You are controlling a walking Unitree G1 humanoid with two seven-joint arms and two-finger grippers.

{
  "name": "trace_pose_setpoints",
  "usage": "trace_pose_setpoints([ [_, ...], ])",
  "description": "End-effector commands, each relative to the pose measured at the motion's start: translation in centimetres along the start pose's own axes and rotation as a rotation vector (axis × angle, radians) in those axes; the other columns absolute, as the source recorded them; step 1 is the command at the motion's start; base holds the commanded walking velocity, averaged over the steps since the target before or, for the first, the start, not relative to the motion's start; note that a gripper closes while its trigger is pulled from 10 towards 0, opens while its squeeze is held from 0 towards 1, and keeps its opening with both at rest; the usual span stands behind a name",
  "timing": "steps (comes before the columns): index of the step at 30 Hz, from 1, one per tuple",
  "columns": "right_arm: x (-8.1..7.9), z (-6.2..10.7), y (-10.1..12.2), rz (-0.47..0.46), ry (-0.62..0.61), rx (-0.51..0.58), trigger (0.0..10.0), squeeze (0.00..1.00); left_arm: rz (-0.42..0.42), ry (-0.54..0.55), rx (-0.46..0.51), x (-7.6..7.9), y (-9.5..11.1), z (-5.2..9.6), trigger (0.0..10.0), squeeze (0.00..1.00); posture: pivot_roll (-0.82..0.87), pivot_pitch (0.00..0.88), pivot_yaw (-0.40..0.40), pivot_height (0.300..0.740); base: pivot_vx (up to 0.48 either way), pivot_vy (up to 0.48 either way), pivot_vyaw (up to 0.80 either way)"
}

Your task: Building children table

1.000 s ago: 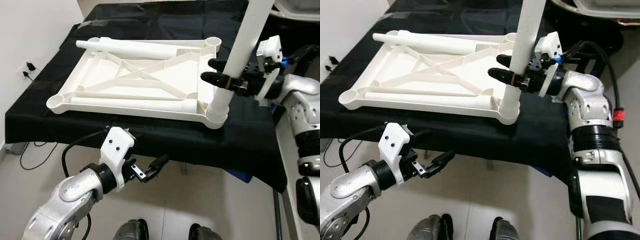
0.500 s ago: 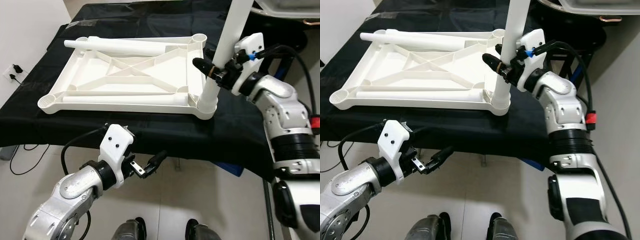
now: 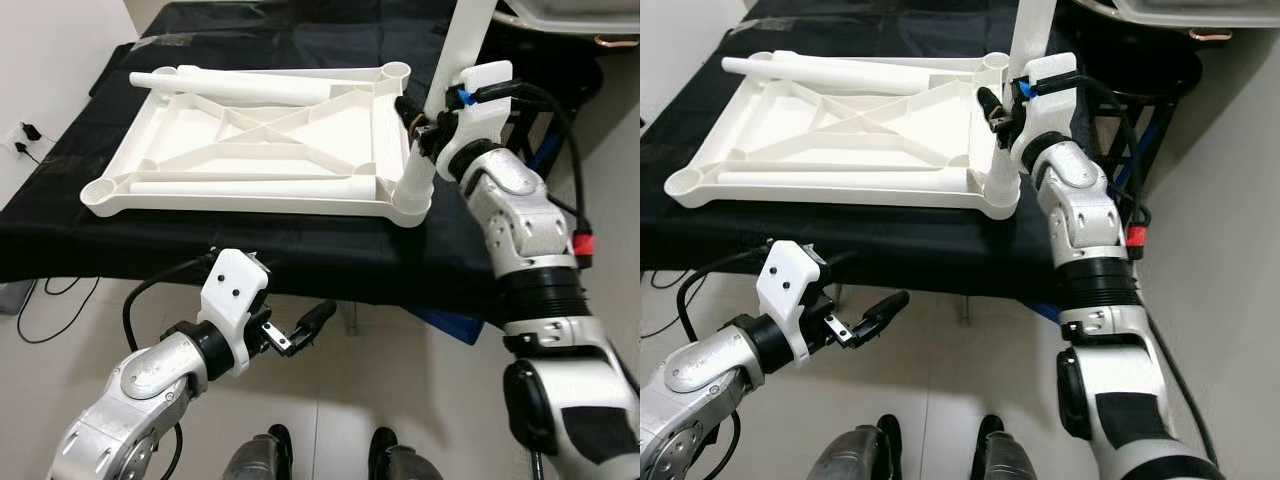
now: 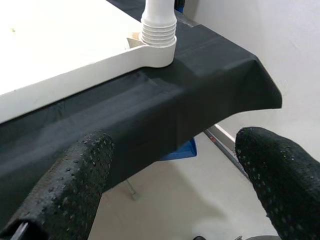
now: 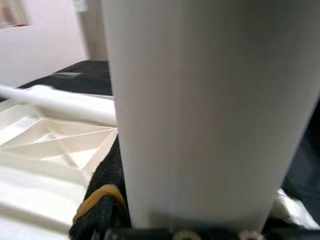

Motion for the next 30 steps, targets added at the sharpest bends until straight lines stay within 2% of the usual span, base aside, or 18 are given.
trace_pose_setpoints([
  [1, -0.6, 1.0, -6.7, -0.056, -0.089, -0.222, 10.0, 0.00, 0.008, 0.007, -0.015, 0.1, -0.6, 0.1, 10.0, 0.00, 0.23, 0.309, 0.047, 0.740, 0.000, 0.000, 0.00],
  [4, -1.2, 0.9, -6.6, -0.059, -0.110, -0.212, 10.0, 0.00, 0.009, 0.008, -0.015, 0.1, -0.6, 0.1, 10.0, 0.00, 0.23, 0.309, 0.047, 0.740, 0.000, 0.000, 0.00],
  [7, -2.8, 0.5, -6.6, -0.069, -0.158, -0.203, 10.0, 0.00, 0.011, 0.014, -0.015, 0.1, -0.7, 0.1, 10.0, 0.00, 0.22, 0.315, 0.035, 0.740, 0.000, 0.000, 0.00],
  [11, -4.1, -0.1, -6.5, -0.073, -0.207, -0.201, 10.0, 0.00, 0.013, 0.019, -0.012, 0.0, -0.7, 0.0, 10.0, 0.00, 0.22, 0.318, 0.026, 0.740, 0.000, 0.000, 0.00],
  [15, -4.5, -0.4, -6.3, -0.072, -0.250, -0.200, 10.0, 0.00, 0.015, 0.021, -0.010, 0.1, -0.8, 0.0, 10.0, 0.00, 0.22, 0.319, 0.022, 0.740, 0.000, 0.000, 0.00],
  [21, -3.8, -0.8, -5.9, -0.058, -0.385, -0.200, 10.0, 0.00, 0.020, 0.028, -0.007, 0.2, -0.9, 0.0, 10.0, 0.00, 0.21, 0.328, 0.006, 0.740, 0.000, 0.000, 0.00],
  [23, -3.8, -0.8, -5.9, -0.058, -0.385, -0.200, 10.0, 0.00, 0.020, 0.028, -0.007, 0.2, -0.9, 0.0, 10.0, 0.00, 0.21, 0.328, 0.006, 0.740, 0.000, 0.000, 0.00],
  [28, -5.5, -1.6, -5.1, -0.073, -0.365, -0.190, 10.0, 0.00, 0.026, 0.035, 0.000, 0.4, -0.8, -0.2, 10.0, 0.00, 0.21, 0.330, -0.007, 0.740, 0.000, 0.000, 0.00],
  [30, -5.7, -1.7, -5.0, -0.075, -0.362, -0.184, 10.0, 0.00, 0.026, 0.035, 0.001, 0.4, -0.8, -0.2, 10.0, 0.00, 0.21, 0.331, -0.008, 0.740, 0.000, 0.000, 0.00],
])
Point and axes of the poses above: a point about 5 cm out from each wrist's last joint towards the gripper, its own z axis pointing back from the gripper into the wrist, its own y axis along the axis of the wrist's last joint, x = y × z, the point moved 6 cm from there along -z, pointing out of the wrist towards the gripper, and after that the axes turned 1 degree about -z, right-handed, at the moved point
